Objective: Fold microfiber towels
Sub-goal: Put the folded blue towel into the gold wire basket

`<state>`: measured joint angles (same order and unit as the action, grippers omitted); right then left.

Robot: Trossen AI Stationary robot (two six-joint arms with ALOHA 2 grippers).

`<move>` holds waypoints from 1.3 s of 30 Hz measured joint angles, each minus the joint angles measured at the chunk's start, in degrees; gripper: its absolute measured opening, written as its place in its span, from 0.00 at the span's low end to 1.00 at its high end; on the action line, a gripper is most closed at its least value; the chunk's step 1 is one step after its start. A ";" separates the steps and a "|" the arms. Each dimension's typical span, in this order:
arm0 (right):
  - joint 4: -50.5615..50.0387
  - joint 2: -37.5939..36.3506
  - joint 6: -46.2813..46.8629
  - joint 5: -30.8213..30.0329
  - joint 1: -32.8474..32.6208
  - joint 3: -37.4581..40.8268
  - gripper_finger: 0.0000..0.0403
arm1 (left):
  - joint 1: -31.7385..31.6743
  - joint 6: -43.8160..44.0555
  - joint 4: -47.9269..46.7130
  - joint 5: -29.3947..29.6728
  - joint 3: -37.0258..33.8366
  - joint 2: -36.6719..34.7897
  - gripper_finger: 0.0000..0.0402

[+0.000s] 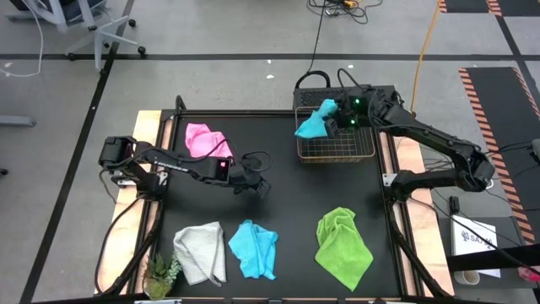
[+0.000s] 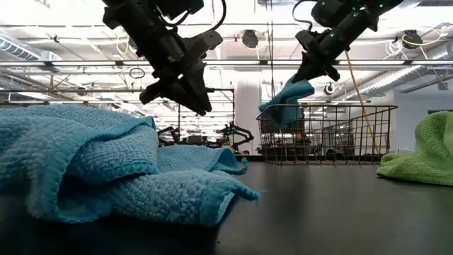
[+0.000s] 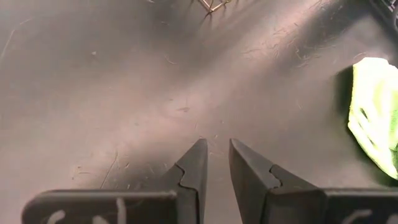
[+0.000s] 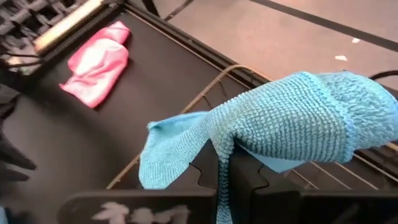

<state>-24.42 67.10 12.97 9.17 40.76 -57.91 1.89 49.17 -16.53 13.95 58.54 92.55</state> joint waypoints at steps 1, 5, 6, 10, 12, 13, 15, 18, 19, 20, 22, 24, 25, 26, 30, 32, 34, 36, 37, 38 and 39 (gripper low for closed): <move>0.30 0.15 0.02 0.18 0.07 -0.07 0.00 | 0.00 -0.02 0.01 0.10 0.00 -0.01 0.17; -0.41 2.12 -0.31 1.55 0.08 -3.14 0.00 | -0.38 -0.48 0.06 0.11 0.00 0.01 0.17; -0.91 2.77 -0.83 1.57 0.08 -4.42 0.00 | -0.51 -0.48 0.07 0.12 0.00 0.01 0.17; -4.31 5.64 -3.89 1.55 0.08 -10.31 0.00 | -0.76 -0.49 0.06 0.12 0.00 0.01 0.17; -6.24 6.73 -5.28 1.32 0.09 -13.37 0.00 | -0.74 -0.48 0.04 0.12 0.00 0.01 0.17; -7.29 7.13 -5.92 1.31 0.10 -14.71 0.00 | -0.74 -0.49 0.05 0.09 0.00 -0.01 0.17; -9.54 7.76 -6.81 1.15 0.10 -16.64 0.00 | -0.74 -0.48 0.06 0.09 0.00 -0.01 0.17; -12.89 7.95 -7.81 -0.33 0.10 -17.25 0.00 | -0.74 -0.50 0.04 0.08 0.00 -0.01 0.17; -14.43 7.92 -7.90 -1.42 0.10 -17.27 0.00 | -0.74 -0.52 0.05 0.08 0.00 0.01 0.17; -16.50 7.93 -7.91 -2.47 0.10 -17.27 0.00 | -0.74 -0.52 0.04 0.07 0.01 0.00 0.17; -21.13 7.95 -8.13 -4.80 0.10 -17.27 0.00 | -0.74 -0.56 0.04 0.07 0.02 0.01 0.17; -24.11 7.95 -8.34 -7.28 0.05 -17.27 0.00 | -0.74 -0.79 0.06 0.07 0.02 -0.01 0.17; -25.19 7.95 -8.34 -7.90 -0.08 -17.27 0.00 | -0.74 -0.90 0.04 0.07 0.02 0.01 0.17; -25.84 7.95 -8.19 -7.97 -0.26 -17.26 0.00 | -0.74 -0.95 0.04 0.07 0.02 0.00 0.17; -24.08 7.95 -7.53 -7.74 -1.30 -17.25 0.00 | -0.74 -1.05 0.04 0.07 0.02 -0.01 0.17; -21.92 8.10 -6.77 -7.23 -2.10 -17.25 0.00 | -0.74 -1.05 0.04 0.08 0.02 0.00 0.17; -19.82 8.78 -6.63 -5.57 -2.92 -17.27 0.00 | -0.74 -1.05 0.04 0.09 0.02 -0.01 0.17; -19.57 9.82 -6.62 -4.51 -3.59 -17.27 0.00 | -0.74 -1.05 0.04 0.09 0.02 0.01 0.17; -19.63 10.56 -6.62 -4.47 -4.04 -17.27 0.00 | -0.74 -1.03 0.04 0.09 0.02 0.00 0.17; -19.86 11.46 -6.71 -4.51 -4.40 -17.27 0.00 | -0.74 -1.03 0.07 0.09 0.02 0.01 0.17; -20.43 12.41 -7.09 -4.50 -4.64 -17.27 0.00 | -0.74 -1.02 0.07 0.09 0.02 0.01 0.17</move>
<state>-44.85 79.52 5.88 4.67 36.11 -75.18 1.15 48.15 -16.47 14.04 58.57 92.55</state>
